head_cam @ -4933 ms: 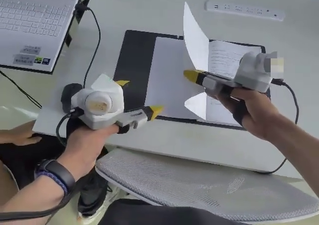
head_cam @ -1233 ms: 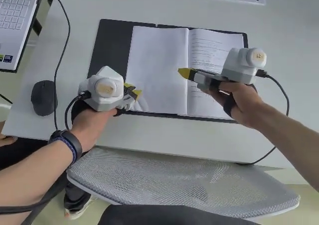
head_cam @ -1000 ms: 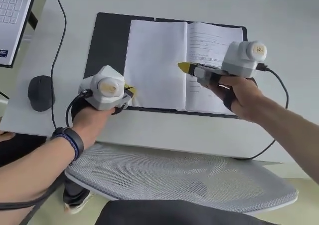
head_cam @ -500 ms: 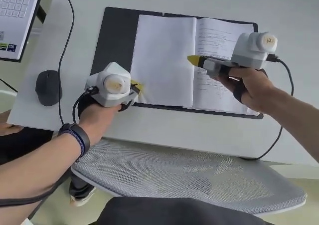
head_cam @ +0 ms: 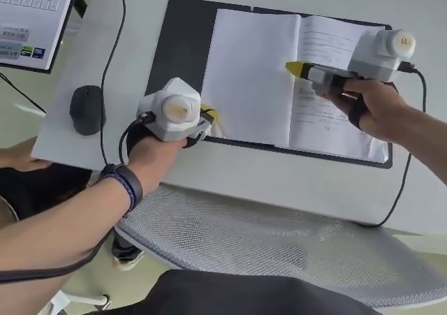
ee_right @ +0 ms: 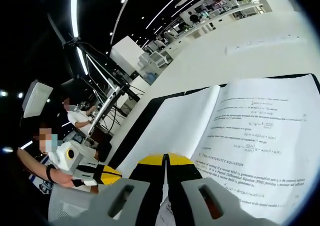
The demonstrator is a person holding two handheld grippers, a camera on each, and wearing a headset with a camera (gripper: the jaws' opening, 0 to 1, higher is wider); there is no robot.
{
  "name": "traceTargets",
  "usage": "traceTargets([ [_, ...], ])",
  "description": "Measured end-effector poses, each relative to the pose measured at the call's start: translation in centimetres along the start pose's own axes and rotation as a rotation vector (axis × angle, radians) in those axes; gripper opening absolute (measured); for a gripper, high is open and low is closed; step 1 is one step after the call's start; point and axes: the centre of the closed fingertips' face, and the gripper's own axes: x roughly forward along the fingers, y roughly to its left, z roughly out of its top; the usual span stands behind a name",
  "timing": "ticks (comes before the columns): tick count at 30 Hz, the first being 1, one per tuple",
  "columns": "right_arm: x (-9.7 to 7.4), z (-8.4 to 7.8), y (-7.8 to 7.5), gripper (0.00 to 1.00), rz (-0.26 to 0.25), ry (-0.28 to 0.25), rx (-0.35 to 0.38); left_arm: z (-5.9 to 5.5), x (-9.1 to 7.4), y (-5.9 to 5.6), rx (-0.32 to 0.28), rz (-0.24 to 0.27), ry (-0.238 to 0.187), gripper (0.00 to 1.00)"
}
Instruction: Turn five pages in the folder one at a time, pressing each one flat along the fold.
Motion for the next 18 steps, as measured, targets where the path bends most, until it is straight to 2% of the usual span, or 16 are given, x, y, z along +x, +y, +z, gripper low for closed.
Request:
traceTargets([
  [2, 0.3, -1.0, -0.6, 0.0, 0.007, 0.025, -0.007, 0.0, 0.0, 0.0, -0.004, 0.002, 0.0, 0.0],
  [3, 0.3, -1.2, -0.6, 0.0, 0.026, 0.019, -0.002, 0.0, 0.0, 0.0, -0.005, 0.003, -0.001, 0.0],
  [4, 0.5, -1.1, -0.4, 0.0, 0.03, 0.009, 0.025, 0.0, 0.0, 0.1, -0.006, 0.004, -0.004, 0.0],
  [5, 0.7, -1.1, -0.4, 0.0, 0.032, 0.007, 0.019, 0.0, 0.0, 0.1, -0.009, 0.005, -0.006, 0.0],
  [9, 1.2, -0.2, -1.1, 0.0, 0.028, -0.025, 0.013, 0.1, -0.2, 0.0, -0.013, 0.008, -0.007, 0.0],
  [12, 1.7, 0.8, -1.9, 0.0, 0.032, -0.062, 0.048, 0.1, -0.3, 0.0, -0.013, 0.008, -0.006, 0.0],
  [15, 2.0, 1.4, -2.3, 0.0, 0.038, -0.079, 0.06, 0.1, -0.3, -0.1, -0.012, 0.008, -0.006, 0.0],
  [18, 2.3, 2.5, -2.8, 0.0, 0.036, -0.117, 0.091, 0.2, -0.4, -0.1, -0.017, 0.006, -0.008, 0.0],
])
